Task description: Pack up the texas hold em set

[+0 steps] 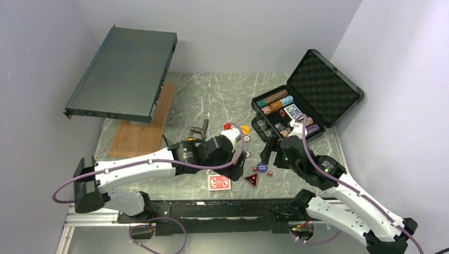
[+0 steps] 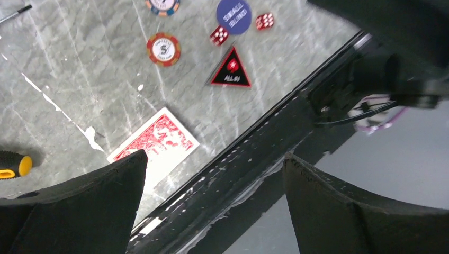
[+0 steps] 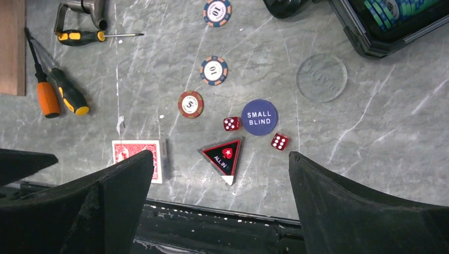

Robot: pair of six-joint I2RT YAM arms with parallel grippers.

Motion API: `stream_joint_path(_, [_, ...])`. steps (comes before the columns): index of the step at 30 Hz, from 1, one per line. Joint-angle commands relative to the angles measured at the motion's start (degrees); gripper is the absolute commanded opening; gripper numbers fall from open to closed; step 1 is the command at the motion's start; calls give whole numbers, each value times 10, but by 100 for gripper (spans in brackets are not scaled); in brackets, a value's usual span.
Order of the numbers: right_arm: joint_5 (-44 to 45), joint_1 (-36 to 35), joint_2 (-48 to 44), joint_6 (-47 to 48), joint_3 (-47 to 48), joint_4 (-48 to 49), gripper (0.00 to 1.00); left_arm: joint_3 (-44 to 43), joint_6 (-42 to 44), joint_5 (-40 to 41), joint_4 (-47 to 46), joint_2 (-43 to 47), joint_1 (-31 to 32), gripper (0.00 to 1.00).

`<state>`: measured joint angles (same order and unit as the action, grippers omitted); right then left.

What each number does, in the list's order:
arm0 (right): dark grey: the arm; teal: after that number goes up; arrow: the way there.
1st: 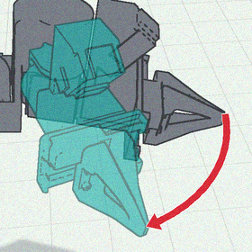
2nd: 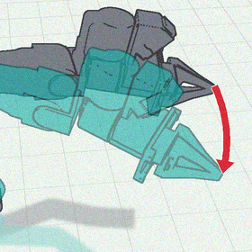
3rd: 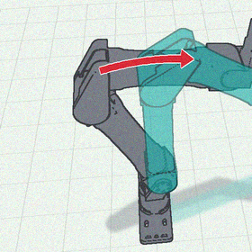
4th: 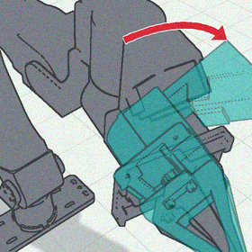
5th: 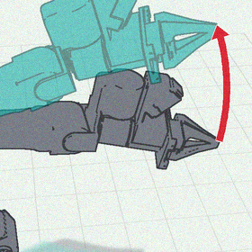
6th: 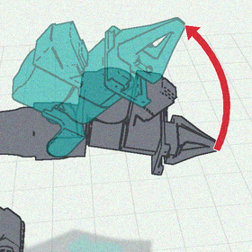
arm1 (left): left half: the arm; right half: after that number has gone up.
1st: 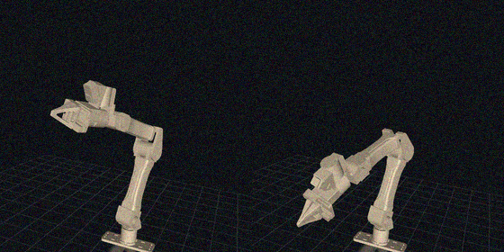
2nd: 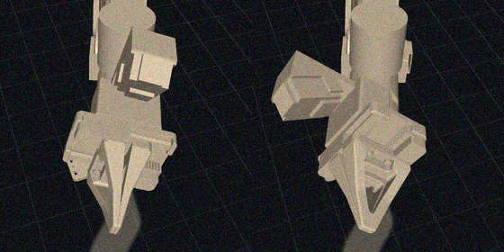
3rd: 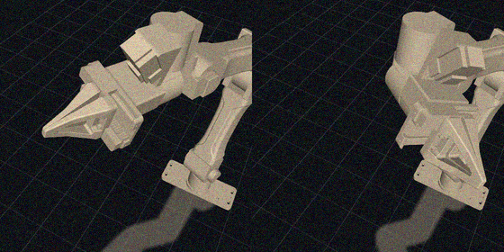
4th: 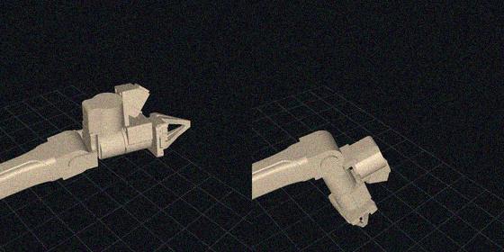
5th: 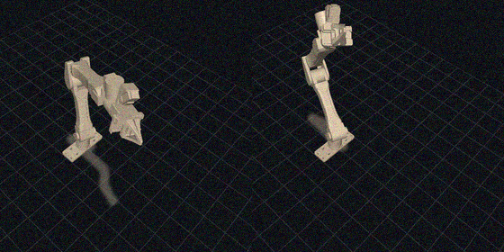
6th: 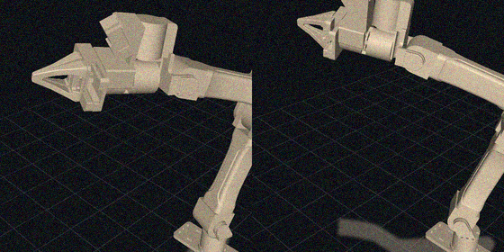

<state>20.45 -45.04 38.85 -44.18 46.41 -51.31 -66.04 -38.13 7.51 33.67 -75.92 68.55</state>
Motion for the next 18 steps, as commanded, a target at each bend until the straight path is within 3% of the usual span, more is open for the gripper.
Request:
stream_joint_path(1, [13, -2, -19, -31, -1, 1, 100, 35, 39, 60, 14, 1, 34, 99])
stream_joint_path(6, [58, -2, -45, -17, 26, -24, 100, 122, 48, 75, 8, 40, 35, 99])
stream_joint_path(12, [74, -1, -45, -17, 43, -26, 100, 183, 119, 51, -32, 69, 35, 99])
stream_joint_path(18, [88, -1, -68, -14, 57, -30, 100, 180, 200, 56, -57, 14, 35, 99])
